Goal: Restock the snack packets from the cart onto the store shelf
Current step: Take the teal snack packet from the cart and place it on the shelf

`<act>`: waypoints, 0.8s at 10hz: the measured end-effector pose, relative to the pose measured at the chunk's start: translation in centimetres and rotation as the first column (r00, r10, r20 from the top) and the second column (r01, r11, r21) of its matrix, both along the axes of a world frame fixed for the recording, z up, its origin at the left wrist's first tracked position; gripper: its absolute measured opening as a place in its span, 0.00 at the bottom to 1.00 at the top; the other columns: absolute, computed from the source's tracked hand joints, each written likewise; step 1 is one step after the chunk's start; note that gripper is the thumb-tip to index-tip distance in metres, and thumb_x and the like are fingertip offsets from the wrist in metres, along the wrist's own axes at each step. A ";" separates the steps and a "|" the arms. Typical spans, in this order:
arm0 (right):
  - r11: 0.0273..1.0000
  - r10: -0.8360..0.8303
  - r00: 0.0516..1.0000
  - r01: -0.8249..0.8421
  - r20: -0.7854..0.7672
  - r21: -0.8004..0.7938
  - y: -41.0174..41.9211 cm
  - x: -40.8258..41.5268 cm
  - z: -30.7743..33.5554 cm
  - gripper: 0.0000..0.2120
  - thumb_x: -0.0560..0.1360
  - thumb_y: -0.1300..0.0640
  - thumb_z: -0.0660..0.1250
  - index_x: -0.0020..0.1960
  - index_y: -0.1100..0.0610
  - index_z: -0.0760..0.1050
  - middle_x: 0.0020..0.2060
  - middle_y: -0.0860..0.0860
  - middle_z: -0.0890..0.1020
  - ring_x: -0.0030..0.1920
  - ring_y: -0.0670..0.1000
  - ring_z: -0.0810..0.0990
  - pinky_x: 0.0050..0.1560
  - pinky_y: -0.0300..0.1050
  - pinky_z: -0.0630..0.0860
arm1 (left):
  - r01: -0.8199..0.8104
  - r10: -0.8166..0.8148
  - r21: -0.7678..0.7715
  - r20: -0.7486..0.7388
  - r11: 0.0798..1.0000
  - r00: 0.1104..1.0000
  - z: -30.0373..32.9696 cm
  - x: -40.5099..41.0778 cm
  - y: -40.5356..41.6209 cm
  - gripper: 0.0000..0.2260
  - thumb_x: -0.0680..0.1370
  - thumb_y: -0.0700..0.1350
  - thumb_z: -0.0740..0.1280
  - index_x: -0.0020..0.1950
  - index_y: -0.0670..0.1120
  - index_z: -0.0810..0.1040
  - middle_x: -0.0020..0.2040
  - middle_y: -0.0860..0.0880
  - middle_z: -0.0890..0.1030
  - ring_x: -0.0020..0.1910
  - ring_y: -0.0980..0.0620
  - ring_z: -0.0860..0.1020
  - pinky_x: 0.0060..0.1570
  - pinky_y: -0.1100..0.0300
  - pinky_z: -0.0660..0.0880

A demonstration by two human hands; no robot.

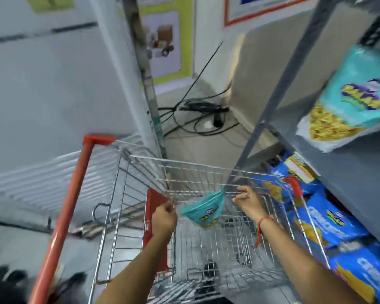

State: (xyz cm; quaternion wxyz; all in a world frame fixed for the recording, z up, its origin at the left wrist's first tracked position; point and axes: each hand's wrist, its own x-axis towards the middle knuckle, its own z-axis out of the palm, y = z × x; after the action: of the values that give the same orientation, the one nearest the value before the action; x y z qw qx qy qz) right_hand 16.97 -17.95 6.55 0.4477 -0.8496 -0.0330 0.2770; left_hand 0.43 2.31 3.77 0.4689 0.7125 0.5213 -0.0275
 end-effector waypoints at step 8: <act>0.996 -0.070 0.996 0.066 -0.062 -0.067 -1.3 0.5 -6.2 0.08 0.72 0.57 0.71 0.35 0.55 0.79 0.35 0.56 0.85 0.37 0.57 0.81 0.40 0.52 0.78 | 0.060 -0.056 -0.035 0.108 0.998 0.993 -3.7 6.1 -3.9 0.07 0.75 0.47 0.68 0.41 0.44 0.81 0.35 0.46 0.83 0.36 0.46 0.79 0.33 0.56 0.71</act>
State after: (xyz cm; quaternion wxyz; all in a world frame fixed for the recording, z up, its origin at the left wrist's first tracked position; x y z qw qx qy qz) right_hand 17.46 -19.23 0.31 0.4298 -0.8550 0.0194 0.2896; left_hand 6.57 -1.56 0.09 0.5087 0.7187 0.4739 -0.0125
